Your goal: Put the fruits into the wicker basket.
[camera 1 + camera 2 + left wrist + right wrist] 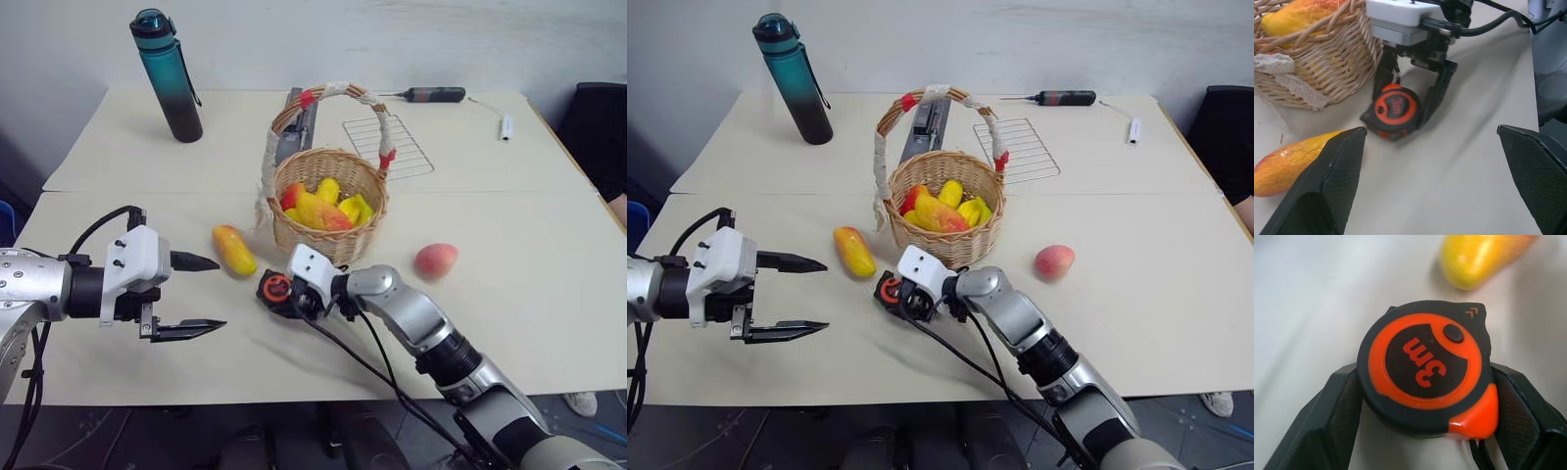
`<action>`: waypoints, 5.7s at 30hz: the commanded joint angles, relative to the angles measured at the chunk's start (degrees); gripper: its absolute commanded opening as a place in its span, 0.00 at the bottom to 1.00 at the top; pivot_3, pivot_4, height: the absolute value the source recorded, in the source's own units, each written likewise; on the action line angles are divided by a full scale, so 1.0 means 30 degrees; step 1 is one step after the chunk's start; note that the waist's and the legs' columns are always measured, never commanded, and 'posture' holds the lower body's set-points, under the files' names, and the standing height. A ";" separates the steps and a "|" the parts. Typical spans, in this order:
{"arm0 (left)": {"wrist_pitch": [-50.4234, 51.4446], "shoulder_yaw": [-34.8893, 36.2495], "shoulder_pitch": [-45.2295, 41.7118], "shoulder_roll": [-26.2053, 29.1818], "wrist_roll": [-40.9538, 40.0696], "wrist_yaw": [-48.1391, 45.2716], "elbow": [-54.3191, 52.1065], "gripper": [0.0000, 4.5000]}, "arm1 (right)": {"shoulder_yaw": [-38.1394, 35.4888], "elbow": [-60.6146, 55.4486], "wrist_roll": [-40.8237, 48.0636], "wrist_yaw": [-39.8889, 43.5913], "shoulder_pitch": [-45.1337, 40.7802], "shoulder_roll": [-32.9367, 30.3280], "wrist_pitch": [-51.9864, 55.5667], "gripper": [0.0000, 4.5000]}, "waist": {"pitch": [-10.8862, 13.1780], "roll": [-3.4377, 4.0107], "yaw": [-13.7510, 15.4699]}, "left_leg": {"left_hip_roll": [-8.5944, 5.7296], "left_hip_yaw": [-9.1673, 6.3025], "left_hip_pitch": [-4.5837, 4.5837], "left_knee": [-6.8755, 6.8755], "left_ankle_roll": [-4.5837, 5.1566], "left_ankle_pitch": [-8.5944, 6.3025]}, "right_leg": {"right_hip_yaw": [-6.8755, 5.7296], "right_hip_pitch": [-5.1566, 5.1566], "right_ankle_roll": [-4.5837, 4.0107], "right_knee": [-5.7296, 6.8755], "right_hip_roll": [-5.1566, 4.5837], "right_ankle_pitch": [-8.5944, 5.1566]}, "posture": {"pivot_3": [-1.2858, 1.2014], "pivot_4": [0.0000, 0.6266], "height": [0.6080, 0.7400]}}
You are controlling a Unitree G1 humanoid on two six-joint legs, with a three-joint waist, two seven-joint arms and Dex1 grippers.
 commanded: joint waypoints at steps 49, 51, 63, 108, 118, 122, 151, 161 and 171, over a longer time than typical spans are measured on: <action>0.2882 -0.1999 -0.3224 -0.4657 -0.2039 0.6721 -0.2127 1.00 | -1.8194 0.1050 0.4191 -0.1653 0.7070 -1.1115 -0.3673 1.00 | 0.0092 0.0137 -0.0001 | -0.0056 -0.0065 0.0124 -0.0133 -0.0031 0.0056 | 0.0085 0.0316 0.0162 -0.0186 0.0028 -0.0028 | 0.52 0.24 1.00; 0.4337 -0.0252 -0.1513 -0.4541 -0.1898 0.8331 -0.2835 1.00 | -1.7907 0.0188 0.5008 0.0078 0.6649 -1.2107 -0.2838 1.00 | 0.0100 0.0141 0.0018 | -0.0055 -0.0079 0.0131 -0.0131 -0.0021 0.0051 | 0.0073 0.0314 0.0162 -0.0174 0.0030 -0.0028 | 0.52 0.24 1.00; 0.5940 0.9976 0.8143 -0.4633 -0.2962 0.6912 -0.2403 1.00 | -1.6221 -0.4852 1.3198 0.8375 0.2880 -1.4694 0.1988 1.00 | 0.0165 0.0065 0.0258 | -0.0054 -0.0104 0.0217 -0.0146 0.0036 0.0022 | 0.0035 0.0329 0.0118 -0.0253 0.0013 -0.0047 | 0.52 0.24 1.00; 1.5675 -0.3367 -1.2922 -1.0893 -0.1067 1.8292 1.2962 0.54 | -1.5870 -1.0642 1.3972 0.2965 0.4713 -1.3669 0.2098 1.00 | 0.0164 0.0024 0.1076 | -0.0133 -0.0135 0.0105 0.0005 -0.0031 0.0056 | 0.0007 0.0307 0.0197 -0.0205 -0.0068 0.0011 | 0.52 0.24 1.00; 1.1539 -0.6132 -0.7410 -0.2875 -0.1233 0.9975 0.3909 0.42 | -1.6420 -1.0175 1.4150 0.2952 0.5279 -1.3914 0.2139 1.00 | 0.0170 0.0018 0.0599 | -0.0098 -0.0131 0.0093 -0.0144 -0.0097 0.0034 | -0.0006 0.0219 0.0168 -0.0197 -0.0069 -0.0003 | 0.52 0.24 1.00; 0.8132 -0.6142 -0.6377 -0.0066 -0.0698 0.6726 0.1157 0.42 | -1.6863 -0.9828 1.3927 0.2786 0.6077 -1.3961 0.2331 1.00 | 0.0170 0.0017 0.0820 | -0.0092 -0.0134 0.0051 -0.0166 -0.0088 0.0028 | -0.0025 0.0181 0.0133 -0.0260 -0.0076 -0.0027 | 0.52 0.24 1.00; 0.9641 -1.2122 -2.1894 -1.4598 0.5608 1.1321 1.2348 0.57 | -1.9324 -1.1777 1.4859 -0.1088 0.8264 -1.3814 0.3060 1.00 | 0.0183 0.0040 0.1047 | -0.0175 -0.0152 -0.0005 -0.0013 0.0211 -0.0032 | 0.0035 0.0269 0.0329 -0.0321 -0.0095 0.0054 | 0.52 0.24 1.00; 0.7118 -1.1513 -1.8303 -1.1955 0.5087 0.8743 0.5988 0.97 | -2.1003 -1.0203 1.3423 -0.0572 0.9502 -1.4777 0.2918 1.00 | 0.0184 0.0049 0.1046 | -0.0176 -0.0144 0.0023 -0.0030 0.0078 0.0042 | 0.0043 0.0260 0.0312 -0.0257 -0.0100 0.0040 | 0.52 0.24 1.00; 0.3304 -0.6337 -1.2743 -0.8305 0.3093 0.6027 0.3133 0.97 | -2.2306 -0.8764 1.0423 0.0173 1.2567 -1.4429 0.1598 1.00 | 0.0185 0.0049 0.0999 | -0.0178 -0.0119 0.0067 -0.0026 0.0102 0.0049 | 0.0059 0.0292 0.0303 -0.0234 -0.0100 0.0035 | 0.52 0.24 1.00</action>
